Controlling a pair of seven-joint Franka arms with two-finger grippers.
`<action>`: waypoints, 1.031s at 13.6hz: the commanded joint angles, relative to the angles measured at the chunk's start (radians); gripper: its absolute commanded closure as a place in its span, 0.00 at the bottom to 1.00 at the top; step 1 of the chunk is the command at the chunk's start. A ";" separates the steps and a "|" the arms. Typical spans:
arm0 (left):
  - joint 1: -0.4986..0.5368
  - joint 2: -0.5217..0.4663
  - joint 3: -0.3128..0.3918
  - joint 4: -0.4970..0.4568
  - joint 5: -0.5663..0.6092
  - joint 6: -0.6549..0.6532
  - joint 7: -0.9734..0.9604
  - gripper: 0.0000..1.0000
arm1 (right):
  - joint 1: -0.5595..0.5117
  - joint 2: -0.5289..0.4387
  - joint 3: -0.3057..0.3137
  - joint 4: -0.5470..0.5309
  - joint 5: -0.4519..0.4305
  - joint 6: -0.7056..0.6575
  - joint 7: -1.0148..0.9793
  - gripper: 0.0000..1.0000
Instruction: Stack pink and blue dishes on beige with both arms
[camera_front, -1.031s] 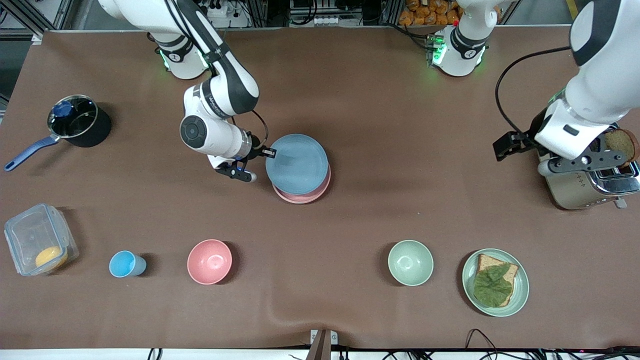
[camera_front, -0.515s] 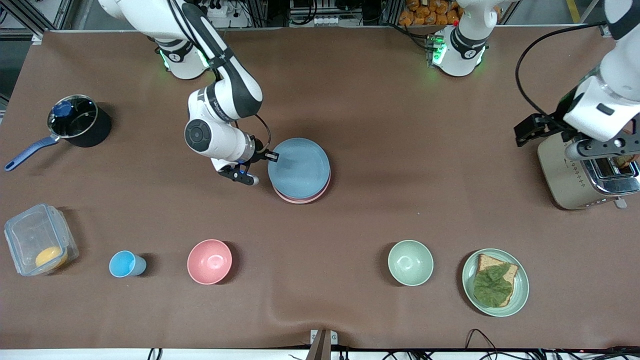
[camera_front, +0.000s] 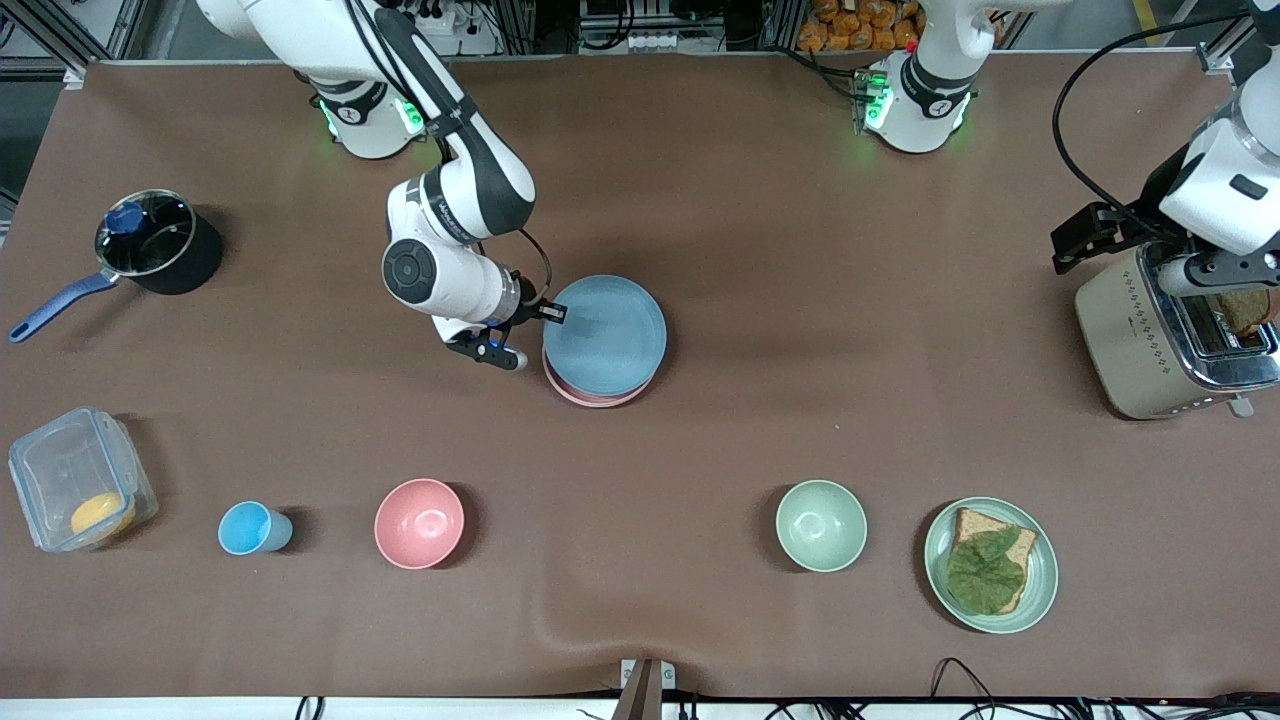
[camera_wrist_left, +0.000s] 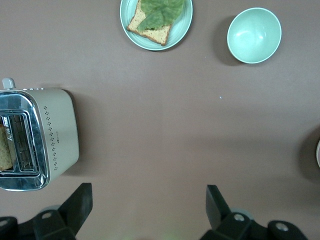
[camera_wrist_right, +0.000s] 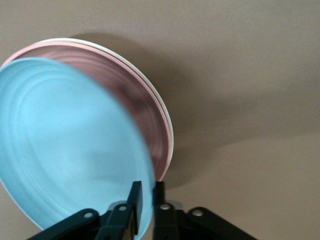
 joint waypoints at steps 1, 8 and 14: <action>-0.036 -0.014 0.040 -0.007 -0.014 -0.024 0.010 0.00 | 0.012 0.015 -0.012 0.040 0.021 -0.013 0.035 0.00; -0.023 -0.014 0.029 -0.007 -0.040 -0.045 -0.006 0.00 | -0.280 -0.062 -0.047 0.175 -0.046 -0.461 -0.275 0.00; -0.023 -0.014 0.029 -0.006 -0.042 -0.045 -0.004 0.00 | -0.491 -0.202 -0.046 0.255 -0.336 -0.595 -0.593 0.00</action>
